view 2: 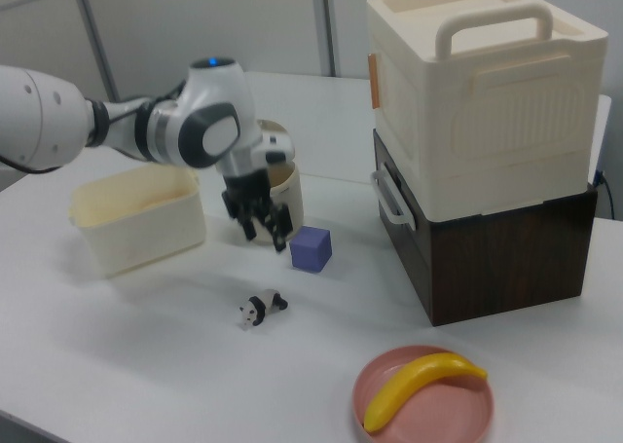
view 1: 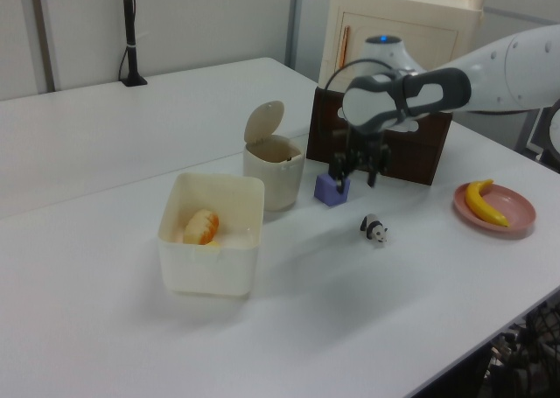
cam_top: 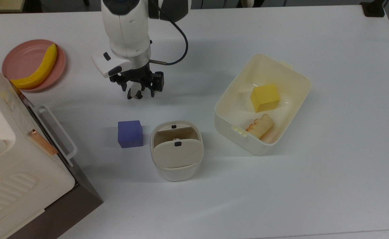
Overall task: Close the trash can
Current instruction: 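Push the raised lid over with the gripper to shut the can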
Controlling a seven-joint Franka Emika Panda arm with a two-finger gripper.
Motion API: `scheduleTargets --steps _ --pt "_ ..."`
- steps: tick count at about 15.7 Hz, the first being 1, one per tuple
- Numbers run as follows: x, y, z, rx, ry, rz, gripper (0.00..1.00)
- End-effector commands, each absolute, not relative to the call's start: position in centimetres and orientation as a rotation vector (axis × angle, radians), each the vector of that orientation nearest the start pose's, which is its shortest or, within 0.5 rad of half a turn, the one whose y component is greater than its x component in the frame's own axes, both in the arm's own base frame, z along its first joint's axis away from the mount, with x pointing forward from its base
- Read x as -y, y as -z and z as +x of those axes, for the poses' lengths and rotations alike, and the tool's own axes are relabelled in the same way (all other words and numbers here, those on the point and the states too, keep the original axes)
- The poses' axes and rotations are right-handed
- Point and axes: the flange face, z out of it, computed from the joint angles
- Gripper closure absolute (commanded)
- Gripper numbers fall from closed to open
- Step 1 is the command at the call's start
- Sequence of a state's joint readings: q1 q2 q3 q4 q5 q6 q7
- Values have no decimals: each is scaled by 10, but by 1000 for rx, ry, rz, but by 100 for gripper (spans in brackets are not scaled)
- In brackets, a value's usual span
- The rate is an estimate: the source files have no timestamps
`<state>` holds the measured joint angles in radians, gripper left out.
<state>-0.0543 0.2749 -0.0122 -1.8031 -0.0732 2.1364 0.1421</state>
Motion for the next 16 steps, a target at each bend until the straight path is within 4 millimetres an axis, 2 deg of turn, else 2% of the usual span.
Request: scheduleTargets --steps 1,2,4,6,8,9,10,11,13,15,16 --pt "27 -485 662 -153 382 -3176 34" --pt "17 -503 668 -132 464 -3159 40" --pt "2 -525 679 -118 617 -3115 53" --pt "-15 -536 686 -105 736 -3068 69" --pt "-29 -536 697 -146 850 -3012 85" --pt "-37 -542 703 -145 919 -2978 95" --pt "-41 -547 709 -134 972 -2956 100" --pt "-40 -558 713 -139 1014 -2938 100" --pt "-47 -567 725 -97 1080 -2930 100" --pt "-57 -551 737 -46 1118 -2936 100" --pt "-58 -531 749 -26 1154 -2926 100"
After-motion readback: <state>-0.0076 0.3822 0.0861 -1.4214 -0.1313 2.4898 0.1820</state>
